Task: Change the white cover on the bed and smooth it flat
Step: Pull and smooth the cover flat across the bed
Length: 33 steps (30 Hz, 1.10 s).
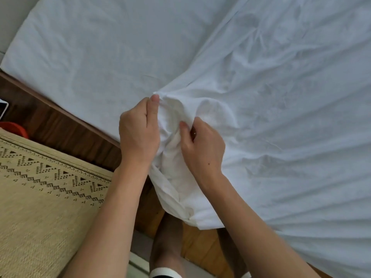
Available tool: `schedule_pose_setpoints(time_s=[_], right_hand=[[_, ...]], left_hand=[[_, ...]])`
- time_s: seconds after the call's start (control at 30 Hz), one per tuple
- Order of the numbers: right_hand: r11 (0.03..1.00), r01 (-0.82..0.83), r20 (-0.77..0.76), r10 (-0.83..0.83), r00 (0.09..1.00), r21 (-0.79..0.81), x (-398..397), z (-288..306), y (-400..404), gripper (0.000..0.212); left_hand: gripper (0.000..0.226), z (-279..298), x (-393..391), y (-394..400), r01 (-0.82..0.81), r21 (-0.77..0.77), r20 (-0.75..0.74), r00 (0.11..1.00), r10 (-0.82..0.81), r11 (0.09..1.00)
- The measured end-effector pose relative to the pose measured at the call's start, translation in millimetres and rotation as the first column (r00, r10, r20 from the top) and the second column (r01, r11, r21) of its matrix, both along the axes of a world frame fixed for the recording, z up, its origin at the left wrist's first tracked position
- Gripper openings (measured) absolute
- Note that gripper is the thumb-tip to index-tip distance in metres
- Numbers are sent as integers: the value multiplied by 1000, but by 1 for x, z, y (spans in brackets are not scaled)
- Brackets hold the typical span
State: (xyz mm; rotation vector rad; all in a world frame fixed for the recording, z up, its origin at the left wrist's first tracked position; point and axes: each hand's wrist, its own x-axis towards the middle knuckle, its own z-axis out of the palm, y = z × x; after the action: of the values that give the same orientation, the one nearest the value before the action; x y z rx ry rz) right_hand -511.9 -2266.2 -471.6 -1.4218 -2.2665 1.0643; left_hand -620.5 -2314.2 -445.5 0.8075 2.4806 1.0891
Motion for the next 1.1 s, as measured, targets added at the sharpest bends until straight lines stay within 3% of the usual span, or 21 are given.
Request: schedule_pose_setpoints(time_s=[0.1,0.17,0.3,0.4,0.47,0.5,0.57,0.63,0.67,0.77,0.83,0.9,0.93,1.0,1.1], right_hand=[[998,-16,-96,22,995,66,3,-1,9,33],[995,81,-106,-74,992,63,25,-9,27,26],[935,322,-52,-333,942,-151,54,-23,56,41],[912,300,-84,-335,939,-280,45,-19,51,33],[909,312,-100,-350,932,-275,39,-16,43,25],[914,327,-120,-363,924,-240,37,-13,39,24],[955,297,-190,-290,938,8,38,-11,32,37],[917,90,-234,4,972,389,41,-13,26,37],[867,-44,-208,168,964,496,42,-13,25,31],[747,-372,-82,492,867,551,47,-20,33,12],[699,-486,18,561,827,525,54,-31,41,17],[667,-538,88,583,808,515,59,-40,47,27],[653,-544,109,583,805,527,60,-43,50,31],[651,-540,128,569,813,534,59,-47,53,36],[676,-501,113,532,839,540,55,-48,54,38]], left_hand=[[49,6,-15,-4,-61,36,40,997,60,997],[50,9,-36,-7,-190,43,39,981,188,981],[35,7,-52,20,-592,65,-71,800,596,803],[24,7,-25,38,-584,161,-218,765,606,795],[20,3,-3,33,-392,150,-270,867,419,908],[17,-1,7,27,-240,72,-262,932,251,968],[12,-10,23,13,102,-181,-225,964,-142,978],[11,-16,29,0,262,-361,-248,898,-363,895],[17,-16,28,-3,290,-422,-268,865,-424,859],[33,-11,21,-3,420,-551,-308,701,-643,721],[37,-9,14,9,479,-704,-295,475,-829,525],[49,-3,5,26,492,-825,-118,331,-936,278],[54,-1,-1,34,502,-838,-34,344,-938,215],[53,4,-18,46,548,-816,80,423,-903,185],[54,8,-38,41,591,-804,187,345,-920,58]])
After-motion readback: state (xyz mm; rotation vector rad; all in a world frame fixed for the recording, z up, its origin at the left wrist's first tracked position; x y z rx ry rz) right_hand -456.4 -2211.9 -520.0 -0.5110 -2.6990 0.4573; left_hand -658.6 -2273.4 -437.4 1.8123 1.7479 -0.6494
